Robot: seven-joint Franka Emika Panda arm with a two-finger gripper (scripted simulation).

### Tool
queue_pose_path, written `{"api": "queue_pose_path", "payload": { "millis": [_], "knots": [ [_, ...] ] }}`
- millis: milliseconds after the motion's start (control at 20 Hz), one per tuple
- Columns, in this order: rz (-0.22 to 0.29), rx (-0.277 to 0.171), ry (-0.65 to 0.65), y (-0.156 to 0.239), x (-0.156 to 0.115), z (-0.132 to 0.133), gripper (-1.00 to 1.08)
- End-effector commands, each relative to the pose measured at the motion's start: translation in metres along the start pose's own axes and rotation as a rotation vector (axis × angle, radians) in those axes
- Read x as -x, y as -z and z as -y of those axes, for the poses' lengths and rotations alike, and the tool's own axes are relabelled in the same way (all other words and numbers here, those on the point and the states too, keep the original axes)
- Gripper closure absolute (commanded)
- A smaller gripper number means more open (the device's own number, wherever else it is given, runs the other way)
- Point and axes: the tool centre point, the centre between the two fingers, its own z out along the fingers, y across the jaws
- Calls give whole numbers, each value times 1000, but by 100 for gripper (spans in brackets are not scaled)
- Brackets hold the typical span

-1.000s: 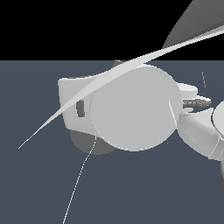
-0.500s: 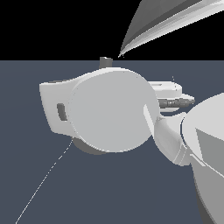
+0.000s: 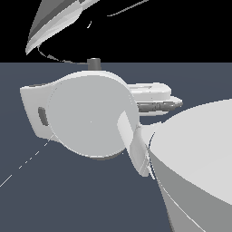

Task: Turn on the faucet by rotating a designated handle.

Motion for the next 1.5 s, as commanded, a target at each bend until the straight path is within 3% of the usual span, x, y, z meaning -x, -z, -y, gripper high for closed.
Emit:
{"api": "queue_pose_path", "payload": {
  "millis": [0,50,100,1450],
  "knots": [
    [79,73,-55,2,54,-40,108],
    [3,15,-27,12,9,-9,108],
    [-37,-15,-13,0,-8,-1,108],
    [60,58,-47,3,29,-86,108]
  ]
}}
